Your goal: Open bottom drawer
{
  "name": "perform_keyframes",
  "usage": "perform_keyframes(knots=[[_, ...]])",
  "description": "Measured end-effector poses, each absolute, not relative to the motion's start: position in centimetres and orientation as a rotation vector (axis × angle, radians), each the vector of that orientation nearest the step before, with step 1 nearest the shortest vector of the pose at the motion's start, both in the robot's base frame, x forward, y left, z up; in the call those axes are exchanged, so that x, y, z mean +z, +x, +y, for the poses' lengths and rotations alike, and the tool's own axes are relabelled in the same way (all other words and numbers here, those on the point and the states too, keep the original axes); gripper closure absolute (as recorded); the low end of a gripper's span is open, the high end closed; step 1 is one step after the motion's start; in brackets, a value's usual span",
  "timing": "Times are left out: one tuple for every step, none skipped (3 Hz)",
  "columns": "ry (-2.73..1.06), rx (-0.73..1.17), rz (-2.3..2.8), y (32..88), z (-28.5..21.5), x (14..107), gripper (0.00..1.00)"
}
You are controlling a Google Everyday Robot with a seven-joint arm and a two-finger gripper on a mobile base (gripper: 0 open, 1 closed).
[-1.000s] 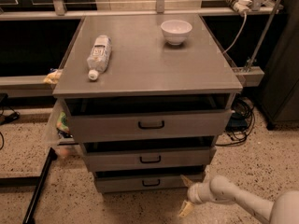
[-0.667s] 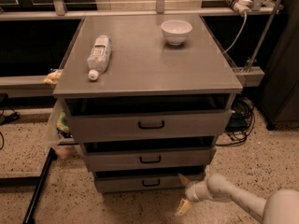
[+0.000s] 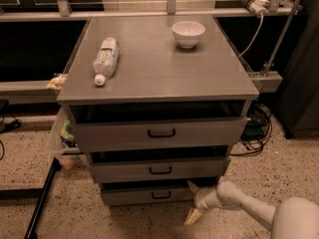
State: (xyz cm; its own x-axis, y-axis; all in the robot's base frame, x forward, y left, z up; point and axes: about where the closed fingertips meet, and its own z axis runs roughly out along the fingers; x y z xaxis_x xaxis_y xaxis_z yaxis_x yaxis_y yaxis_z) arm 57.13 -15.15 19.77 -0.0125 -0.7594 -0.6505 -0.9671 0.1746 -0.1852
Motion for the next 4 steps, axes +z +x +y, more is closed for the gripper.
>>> perform_keyframes(knots=[[-1.665,0.378,1.809,57.8,-14.9,19.4,0.00],[-1.694,0.340,1.807,58.3,-14.9,18.8,0.00],[-1.745,0.284,1.792,59.7,-14.6,18.2,0.00],[-1.745,0.285,1.792,59.7,-14.6,18.2,0.00]])
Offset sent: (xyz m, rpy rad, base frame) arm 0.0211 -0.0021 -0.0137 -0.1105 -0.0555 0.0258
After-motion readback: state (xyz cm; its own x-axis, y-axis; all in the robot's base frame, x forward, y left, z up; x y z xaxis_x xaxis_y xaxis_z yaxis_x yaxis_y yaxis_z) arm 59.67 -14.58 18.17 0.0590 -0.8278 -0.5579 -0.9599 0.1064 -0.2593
